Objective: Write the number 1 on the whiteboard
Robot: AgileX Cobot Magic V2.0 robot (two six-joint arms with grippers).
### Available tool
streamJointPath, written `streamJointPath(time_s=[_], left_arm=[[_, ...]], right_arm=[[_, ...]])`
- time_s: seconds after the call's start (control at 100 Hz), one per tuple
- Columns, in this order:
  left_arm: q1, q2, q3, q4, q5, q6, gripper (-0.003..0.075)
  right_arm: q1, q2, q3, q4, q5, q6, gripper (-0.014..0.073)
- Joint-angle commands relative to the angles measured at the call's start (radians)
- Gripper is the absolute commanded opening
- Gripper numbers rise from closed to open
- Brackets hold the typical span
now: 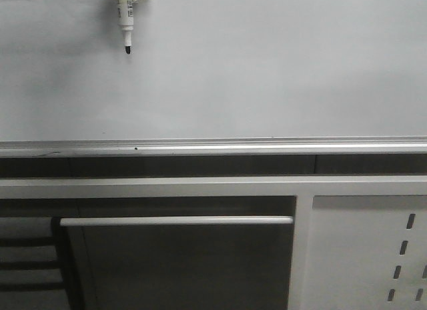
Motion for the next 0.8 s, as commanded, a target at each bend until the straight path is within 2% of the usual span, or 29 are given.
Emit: streamJointPath(time_s=[0.0,0.25,0.53,0.68,0.79], left_arm=[[-0.007,0.004,-0.034,0.025,0.014,0.000,0.0262],[-0.007,0.014,-0.034,0.029,-0.014,0.000,0.0246],[-0.007,0.012,-0.034,0.029,-0.016,0.000,0.0096],[-0.007,0.010,-0.034,0.029,-0.016,0.000,-0.0021],[-0.007,0.001,-0.034,0.029,-0.016,0.000,-0.0020]], right_arm=[[0.000,0.014,-0.036,0.026,-0.052,-0.006,0.0449],[0.000,0.014,-0.036,0.026,-0.047,-0.006,0.0449],[0.000,0.014,-0.036,0.026,-0.047,-0.006,0.0449],[0.000,0.014,-0.036,0.026,-0.047,-0.006,0.0449],[0.000,0.014,-0.036,0.026,-0.047,-0.006,0.0449]])
